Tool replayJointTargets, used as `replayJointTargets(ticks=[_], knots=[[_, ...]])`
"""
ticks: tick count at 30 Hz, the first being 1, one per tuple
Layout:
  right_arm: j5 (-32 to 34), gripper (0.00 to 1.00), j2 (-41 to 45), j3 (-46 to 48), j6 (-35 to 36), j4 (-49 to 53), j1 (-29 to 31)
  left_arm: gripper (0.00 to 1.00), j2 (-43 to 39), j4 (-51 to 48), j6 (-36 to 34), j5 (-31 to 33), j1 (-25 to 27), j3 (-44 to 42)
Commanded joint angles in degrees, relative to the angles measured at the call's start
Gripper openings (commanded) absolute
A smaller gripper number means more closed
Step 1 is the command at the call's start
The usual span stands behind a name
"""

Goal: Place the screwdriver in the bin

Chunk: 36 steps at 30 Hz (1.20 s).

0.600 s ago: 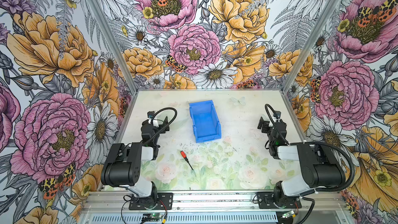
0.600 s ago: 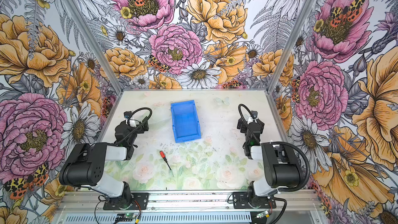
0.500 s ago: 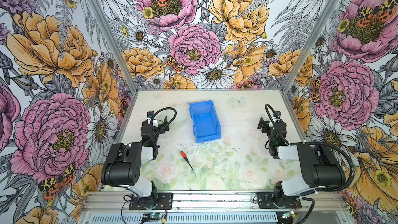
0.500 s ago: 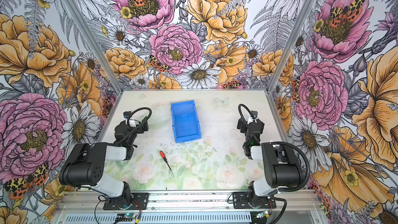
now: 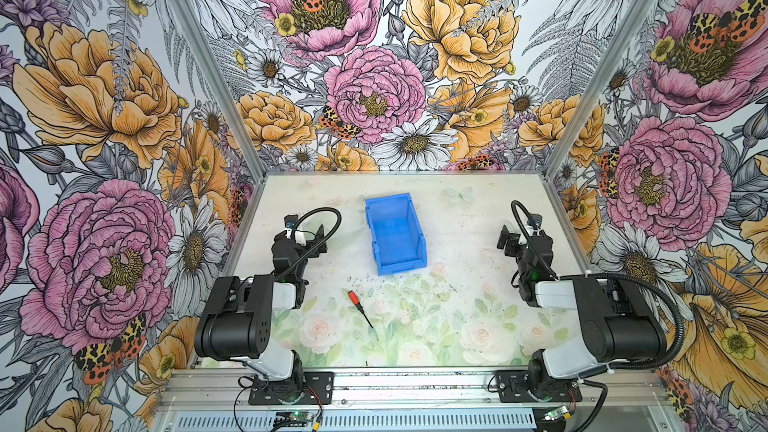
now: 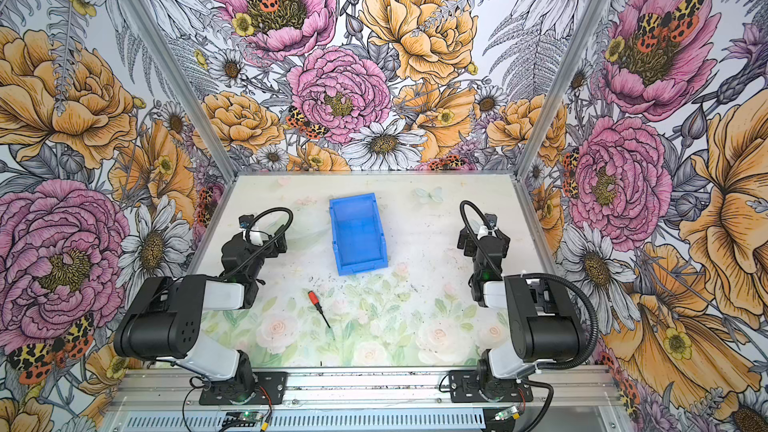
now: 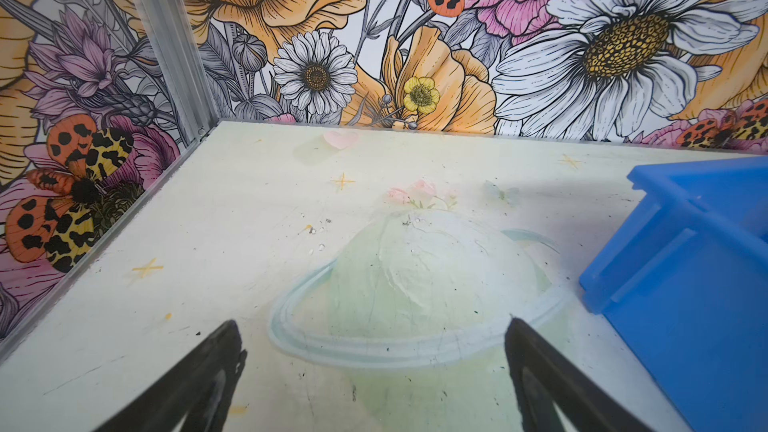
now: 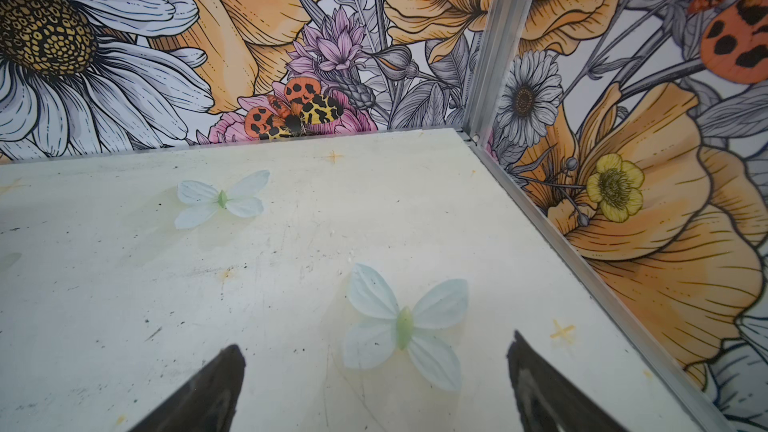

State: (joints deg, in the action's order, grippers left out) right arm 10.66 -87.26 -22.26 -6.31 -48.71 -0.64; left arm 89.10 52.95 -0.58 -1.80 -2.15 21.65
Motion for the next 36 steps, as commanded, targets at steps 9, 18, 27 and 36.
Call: replayJointTargets(ticks=[9, 18, 27, 36], knots=[[0.34, 1.00, -0.54, 0.12, 0.64, -1.22, 0.43, 0.99, -0.24, 0.32, -0.12, -1.53, -0.47, 0.15], [0.27, 1.00, -0.54, 0.17, 0.61, -1.26, 0.38, 0.99, -0.24, 0.35, -0.04, -1.64, -0.57, 0.24], [-2.41, 0.99, 0.87, -0.63, 1.75, 1.39, 0.48, 0.99, -1.19, 1.72, 0.27, -2.15, -1.00, -0.92], [-1.34, 0.99, 14.94, -2.79, 1.20, 18.89, 2.76, 0.99, -13.65, -20.55, 4.38, 1.23, -1.98, 3.86]])
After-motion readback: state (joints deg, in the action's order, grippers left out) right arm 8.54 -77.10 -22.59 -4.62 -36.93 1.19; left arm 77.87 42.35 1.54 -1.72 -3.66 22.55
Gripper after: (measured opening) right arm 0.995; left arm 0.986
